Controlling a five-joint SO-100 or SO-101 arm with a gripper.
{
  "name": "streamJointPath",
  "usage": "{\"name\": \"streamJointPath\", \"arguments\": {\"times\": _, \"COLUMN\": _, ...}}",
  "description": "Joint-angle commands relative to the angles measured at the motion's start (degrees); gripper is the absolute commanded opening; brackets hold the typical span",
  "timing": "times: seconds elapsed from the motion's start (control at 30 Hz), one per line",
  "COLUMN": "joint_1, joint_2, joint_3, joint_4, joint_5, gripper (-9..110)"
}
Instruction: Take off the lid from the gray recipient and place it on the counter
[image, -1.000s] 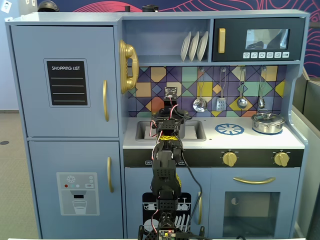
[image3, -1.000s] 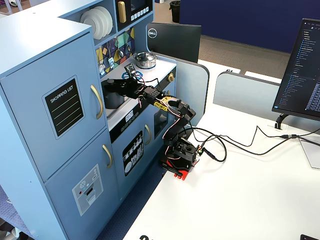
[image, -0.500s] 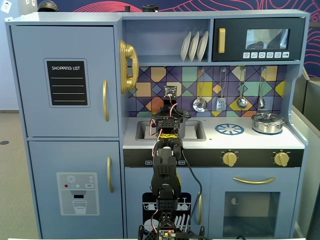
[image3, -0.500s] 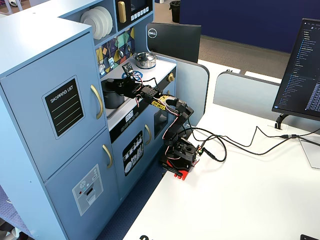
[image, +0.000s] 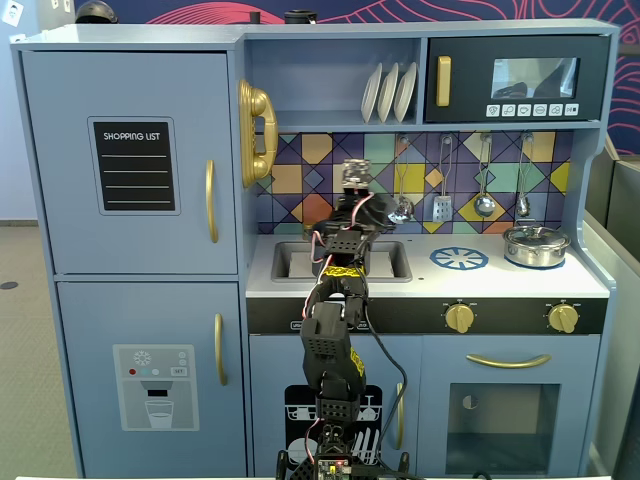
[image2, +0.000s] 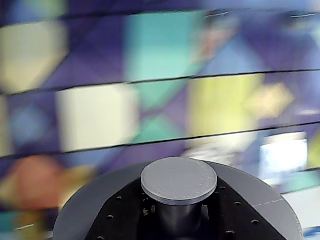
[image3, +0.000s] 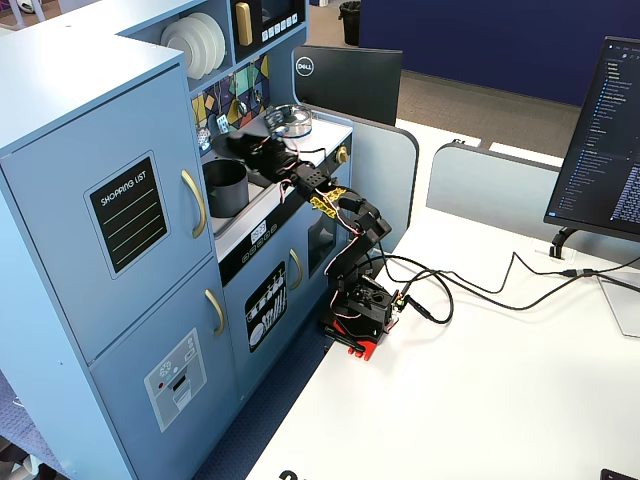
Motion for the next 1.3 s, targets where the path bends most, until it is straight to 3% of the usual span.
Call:
{"name": "streamJointPath", "arguments": {"times": 0.0, "joint_1": 7.0, "joint_2": 4.3, "joint_3": -3.3, "joint_4": -0.8, "joint_5": 1.1, "gripper": 0}}
{"name": "streamJointPath", "arguments": {"times": 0.33, "joint_1": 20.4, "joint_2": -1.0, "joint_3": 7.4, "joint_4": -12.7, "joint_5": 3.6, "gripper": 0}}
{"name": "streamJointPath", "arguments": {"times": 1.27, "joint_1": 19.3, "joint_2": -27.8, "joint_3": 7.3, "joint_4": -26.7, "joint_5": 0.0, "gripper": 0}}
